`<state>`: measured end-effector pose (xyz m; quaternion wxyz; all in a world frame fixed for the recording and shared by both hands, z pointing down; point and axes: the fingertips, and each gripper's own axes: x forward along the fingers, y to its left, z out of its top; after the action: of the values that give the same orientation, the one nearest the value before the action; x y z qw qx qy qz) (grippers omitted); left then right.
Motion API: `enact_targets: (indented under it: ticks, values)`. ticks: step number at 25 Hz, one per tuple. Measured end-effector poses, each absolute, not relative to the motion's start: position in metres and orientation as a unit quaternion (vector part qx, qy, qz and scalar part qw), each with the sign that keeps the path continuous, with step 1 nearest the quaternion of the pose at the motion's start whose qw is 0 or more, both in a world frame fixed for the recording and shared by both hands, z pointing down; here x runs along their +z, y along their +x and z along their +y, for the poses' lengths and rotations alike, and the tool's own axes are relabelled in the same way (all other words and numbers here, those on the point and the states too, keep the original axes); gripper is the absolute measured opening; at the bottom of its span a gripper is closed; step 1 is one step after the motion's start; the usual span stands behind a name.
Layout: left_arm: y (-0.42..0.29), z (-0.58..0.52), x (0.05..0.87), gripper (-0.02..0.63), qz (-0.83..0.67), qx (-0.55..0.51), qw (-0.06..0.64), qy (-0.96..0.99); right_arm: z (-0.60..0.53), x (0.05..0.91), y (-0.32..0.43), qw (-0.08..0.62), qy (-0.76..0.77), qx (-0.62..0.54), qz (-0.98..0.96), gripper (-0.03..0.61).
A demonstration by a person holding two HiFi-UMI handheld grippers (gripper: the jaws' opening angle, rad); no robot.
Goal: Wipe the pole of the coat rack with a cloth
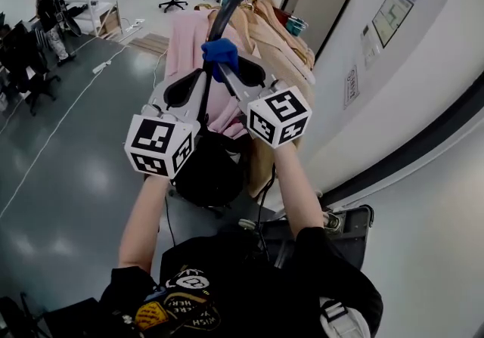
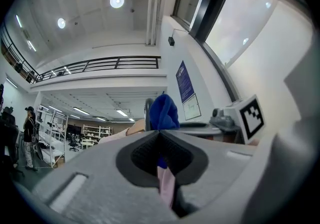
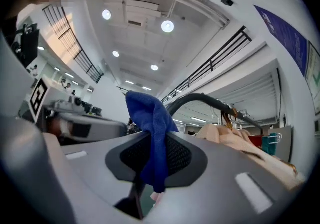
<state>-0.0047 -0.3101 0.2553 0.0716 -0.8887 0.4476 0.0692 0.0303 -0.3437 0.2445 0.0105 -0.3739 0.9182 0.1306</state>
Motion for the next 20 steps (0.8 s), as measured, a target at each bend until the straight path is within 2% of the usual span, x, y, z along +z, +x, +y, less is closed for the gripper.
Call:
enact_targets:
  ticks: [4, 6, 14, 20]
  values:
    - [-0.011, -0.31, 0.266, 0.001, 0.455, 0.063, 0.063, -0.886, -0.319, 0.306, 0.0, -0.076, -0.345, 0.156, 0.923, 0.074]
    - [-0.017, -0.308, 0.27, 0.0, 0.46, 0.06, 0.06, -0.884, -0.319, 0.316, -0.006, -0.087, -0.354, 0.169, 0.916, 0.074]
    - [-0.03, -0.297, 0.262, 0.002, 0.468, 0.074, 0.067, -0.878, -0.353, 0.213, 0.034, 0.017, -0.408, 0.174, 0.896, 0.074]
    - [-0.023, -0.289, 0.261, 0.0, 0.463, 0.07, 0.065, -0.881, -0.407, 0.149, 0.069, 0.043, -0.485, 0.144, 0.861, 0.074]
